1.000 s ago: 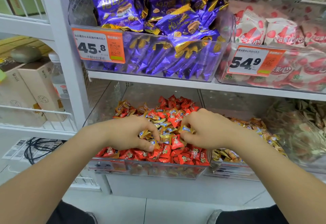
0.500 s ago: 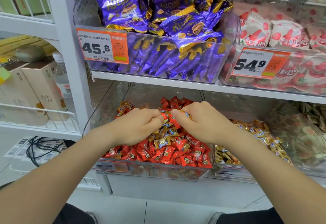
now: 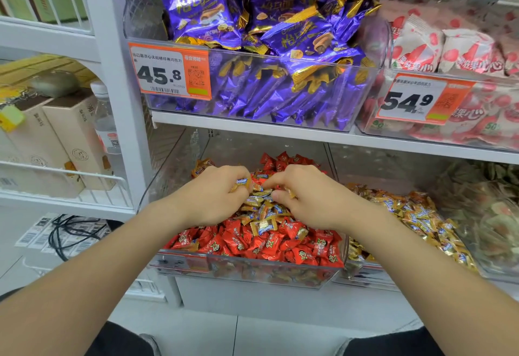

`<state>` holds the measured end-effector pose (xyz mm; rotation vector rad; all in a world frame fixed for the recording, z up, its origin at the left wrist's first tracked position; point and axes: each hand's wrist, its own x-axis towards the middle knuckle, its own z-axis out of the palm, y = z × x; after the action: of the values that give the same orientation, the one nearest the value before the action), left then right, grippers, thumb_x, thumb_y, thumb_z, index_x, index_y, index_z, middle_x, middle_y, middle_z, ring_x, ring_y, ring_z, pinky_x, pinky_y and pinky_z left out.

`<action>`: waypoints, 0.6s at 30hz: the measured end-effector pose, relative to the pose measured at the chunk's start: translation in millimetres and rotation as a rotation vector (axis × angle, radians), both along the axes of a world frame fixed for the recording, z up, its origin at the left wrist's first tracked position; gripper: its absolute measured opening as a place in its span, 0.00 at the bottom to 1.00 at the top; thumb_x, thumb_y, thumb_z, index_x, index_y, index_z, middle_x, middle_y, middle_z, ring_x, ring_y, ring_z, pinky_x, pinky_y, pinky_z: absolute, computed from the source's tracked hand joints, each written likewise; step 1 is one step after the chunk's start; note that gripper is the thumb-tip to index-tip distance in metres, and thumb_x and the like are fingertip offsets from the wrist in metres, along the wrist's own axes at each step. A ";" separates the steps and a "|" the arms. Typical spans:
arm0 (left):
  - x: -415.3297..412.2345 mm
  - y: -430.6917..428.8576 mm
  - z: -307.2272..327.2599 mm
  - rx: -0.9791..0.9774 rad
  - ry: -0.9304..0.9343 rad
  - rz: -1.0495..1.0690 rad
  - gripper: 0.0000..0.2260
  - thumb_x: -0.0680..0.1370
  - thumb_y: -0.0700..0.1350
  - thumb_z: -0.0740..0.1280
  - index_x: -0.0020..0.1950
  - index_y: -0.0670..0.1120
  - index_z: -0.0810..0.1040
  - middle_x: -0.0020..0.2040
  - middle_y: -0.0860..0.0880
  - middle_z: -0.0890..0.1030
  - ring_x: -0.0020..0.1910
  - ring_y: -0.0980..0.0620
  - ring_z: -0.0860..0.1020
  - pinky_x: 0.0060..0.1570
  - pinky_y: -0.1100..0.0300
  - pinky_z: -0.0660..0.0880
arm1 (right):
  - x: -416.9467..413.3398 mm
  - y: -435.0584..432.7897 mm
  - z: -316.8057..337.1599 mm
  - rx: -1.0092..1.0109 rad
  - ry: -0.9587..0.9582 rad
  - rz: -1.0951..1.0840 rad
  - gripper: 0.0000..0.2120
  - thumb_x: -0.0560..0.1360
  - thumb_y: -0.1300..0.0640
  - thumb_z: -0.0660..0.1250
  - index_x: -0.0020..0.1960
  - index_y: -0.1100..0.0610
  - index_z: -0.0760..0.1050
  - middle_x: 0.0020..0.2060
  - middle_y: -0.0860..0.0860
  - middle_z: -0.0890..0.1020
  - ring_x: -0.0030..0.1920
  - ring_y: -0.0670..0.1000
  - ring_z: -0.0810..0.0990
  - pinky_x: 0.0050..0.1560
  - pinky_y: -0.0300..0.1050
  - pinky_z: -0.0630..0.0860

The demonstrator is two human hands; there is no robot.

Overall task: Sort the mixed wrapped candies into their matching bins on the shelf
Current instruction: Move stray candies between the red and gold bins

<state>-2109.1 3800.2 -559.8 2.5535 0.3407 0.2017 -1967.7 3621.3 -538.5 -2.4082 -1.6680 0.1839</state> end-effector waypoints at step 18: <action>10.0 -1.8 -25.4 0.233 0.243 -0.236 0.17 0.82 0.59 0.67 0.61 0.49 0.69 0.53 0.48 0.76 0.54 0.45 0.76 0.56 0.44 0.74 | -12.2 17.8 -15.8 -0.385 -0.026 0.029 0.27 0.83 0.41 0.67 0.70 0.59 0.67 0.54 0.51 0.66 0.62 0.60 0.76 0.56 0.50 0.72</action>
<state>-2099.1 3798.4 -585.1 2.8270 0.1066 -0.1681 -1979.9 3639.2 -554.3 -2.6632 -1.8195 0.5252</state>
